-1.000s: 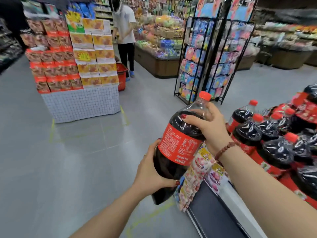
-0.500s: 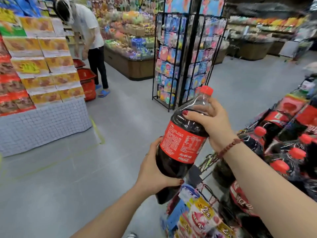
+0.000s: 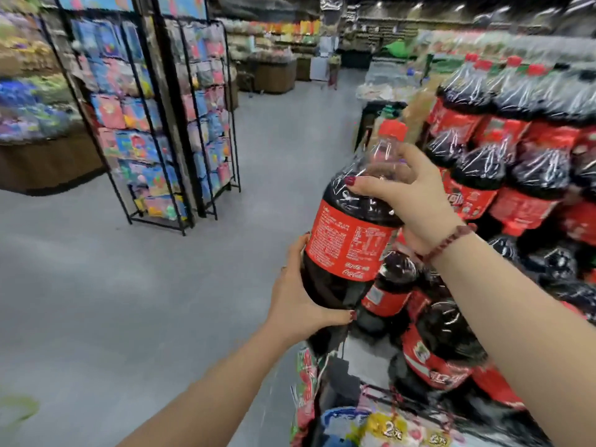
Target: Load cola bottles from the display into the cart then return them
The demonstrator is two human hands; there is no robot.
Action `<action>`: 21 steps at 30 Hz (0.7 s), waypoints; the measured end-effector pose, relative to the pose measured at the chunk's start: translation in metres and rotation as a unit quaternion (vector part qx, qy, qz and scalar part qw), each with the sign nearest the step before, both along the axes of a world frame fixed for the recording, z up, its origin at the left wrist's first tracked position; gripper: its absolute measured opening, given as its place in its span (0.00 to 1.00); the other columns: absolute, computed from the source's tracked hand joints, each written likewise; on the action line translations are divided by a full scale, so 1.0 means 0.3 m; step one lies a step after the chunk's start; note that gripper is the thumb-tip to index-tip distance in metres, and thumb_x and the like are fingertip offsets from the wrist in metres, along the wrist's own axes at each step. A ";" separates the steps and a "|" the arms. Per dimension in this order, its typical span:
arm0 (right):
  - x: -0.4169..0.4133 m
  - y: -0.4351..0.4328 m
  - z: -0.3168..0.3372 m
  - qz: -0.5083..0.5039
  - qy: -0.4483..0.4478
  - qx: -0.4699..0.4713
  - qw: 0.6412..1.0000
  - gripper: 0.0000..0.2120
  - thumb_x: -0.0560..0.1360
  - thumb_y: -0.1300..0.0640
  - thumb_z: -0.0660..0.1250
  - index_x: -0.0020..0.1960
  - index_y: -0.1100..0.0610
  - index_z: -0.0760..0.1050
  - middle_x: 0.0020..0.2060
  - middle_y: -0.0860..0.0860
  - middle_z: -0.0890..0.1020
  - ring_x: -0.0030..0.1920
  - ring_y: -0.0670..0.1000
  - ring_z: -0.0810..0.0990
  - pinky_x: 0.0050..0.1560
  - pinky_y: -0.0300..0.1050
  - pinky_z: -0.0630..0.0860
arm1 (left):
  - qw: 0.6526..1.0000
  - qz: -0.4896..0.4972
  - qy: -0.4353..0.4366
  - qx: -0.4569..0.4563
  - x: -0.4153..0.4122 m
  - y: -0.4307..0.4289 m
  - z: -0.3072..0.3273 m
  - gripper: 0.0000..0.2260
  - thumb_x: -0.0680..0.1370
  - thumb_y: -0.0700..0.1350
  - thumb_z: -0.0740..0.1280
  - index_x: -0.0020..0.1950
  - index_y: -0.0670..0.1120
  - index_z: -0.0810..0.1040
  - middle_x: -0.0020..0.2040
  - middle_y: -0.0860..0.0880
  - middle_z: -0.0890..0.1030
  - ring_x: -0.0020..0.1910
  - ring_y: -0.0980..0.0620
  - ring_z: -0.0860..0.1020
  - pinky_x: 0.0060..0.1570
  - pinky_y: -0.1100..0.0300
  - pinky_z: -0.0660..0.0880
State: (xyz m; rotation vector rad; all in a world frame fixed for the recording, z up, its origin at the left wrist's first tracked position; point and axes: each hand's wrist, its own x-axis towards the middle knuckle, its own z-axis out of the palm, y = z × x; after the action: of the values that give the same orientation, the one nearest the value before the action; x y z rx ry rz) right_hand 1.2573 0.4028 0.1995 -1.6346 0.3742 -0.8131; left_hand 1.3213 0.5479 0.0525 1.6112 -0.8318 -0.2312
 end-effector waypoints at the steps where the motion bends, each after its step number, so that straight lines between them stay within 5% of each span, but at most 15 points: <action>1: -0.016 -0.010 0.008 -0.025 0.005 -0.015 1.000 0.28 0.57 0.63 0.81 0.54 0.50 0.75 0.47 0.53 0.83 0.48 0.52 0.83 0.51 0.53 0.81 | 1.000 -0.024 0.005 -0.008 0.004 -0.029 0.001 0.51 0.53 0.49 0.83 0.68 0.66 0.60 0.64 0.60 0.75 0.64 0.58 0.75 0.62 0.51 0.74; 4: -0.083 -0.036 0.018 -0.082 0.018 -0.051 0.995 0.26 0.58 0.60 0.80 0.52 0.50 0.74 0.46 0.47 0.83 0.47 0.47 0.83 0.48 0.46 0.80 | 0.994 -0.106 0.012 -0.016 0.004 -0.119 -0.006 0.51 0.55 0.42 0.83 0.70 0.61 0.58 0.66 0.56 0.74 0.64 0.63 0.73 0.62 0.62 0.72; 10: -0.206 -0.059 -0.041 -0.197 0.043 -0.105 0.974 0.26 0.61 0.60 0.80 0.53 0.48 0.73 0.47 0.44 0.82 0.48 0.41 0.80 0.52 0.40 0.78 | 0.973 -0.233 0.003 0.004 -0.025 -0.278 -0.088 0.56 0.57 0.46 0.82 0.69 0.73 0.48 0.67 0.62 0.70 0.68 0.60 0.71 0.68 0.53 0.69; 14: -0.256 -0.062 -0.116 -0.233 0.046 -0.097 0.967 0.29 0.60 0.61 0.81 0.56 0.50 0.72 0.49 0.46 0.81 0.47 0.39 0.80 0.51 0.35 0.76 | 0.959 -0.281 -0.004 0.029 -0.045 -0.325 -0.156 0.54 0.56 0.49 0.81 0.69 0.72 0.50 0.63 0.72 0.68 0.66 0.63 0.71 0.64 0.59 0.70; 18: -0.261 -0.056 -0.187 -0.242 0.060 -0.096 0.964 0.29 0.59 0.61 0.80 0.56 0.52 0.72 0.49 0.49 0.82 0.50 0.47 0.82 0.56 0.51 0.78 | 0.959 -0.281 0.002 0.030 -0.052 -0.321 -0.214 0.54 0.57 0.42 0.84 0.68 0.68 0.51 0.62 0.68 0.69 0.61 0.74 0.70 0.55 0.78 0.67; 21: -0.244 -0.044 -0.225 -0.252 0.068 -0.099 0.960 0.29 0.58 0.59 0.81 0.55 0.52 0.72 0.49 0.50 0.82 0.50 0.49 0.81 0.55 0.54 0.78 | 0.959 -0.278 -0.001 0.049 -0.046 -0.307 -0.255 0.55 0.55 0.47 0.85 0.70 0.65 0.52 0.63 0.69 0.69 0.63 0.71 0.70 0.59 0.74 0.68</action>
State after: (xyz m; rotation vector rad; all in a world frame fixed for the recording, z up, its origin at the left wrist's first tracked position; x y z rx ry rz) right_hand 1.1842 0.3896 0.1322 -1.8131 0.8529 -1.1484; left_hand 1.3076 0.4559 -0.0240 1.4340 -1.2817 -0.6774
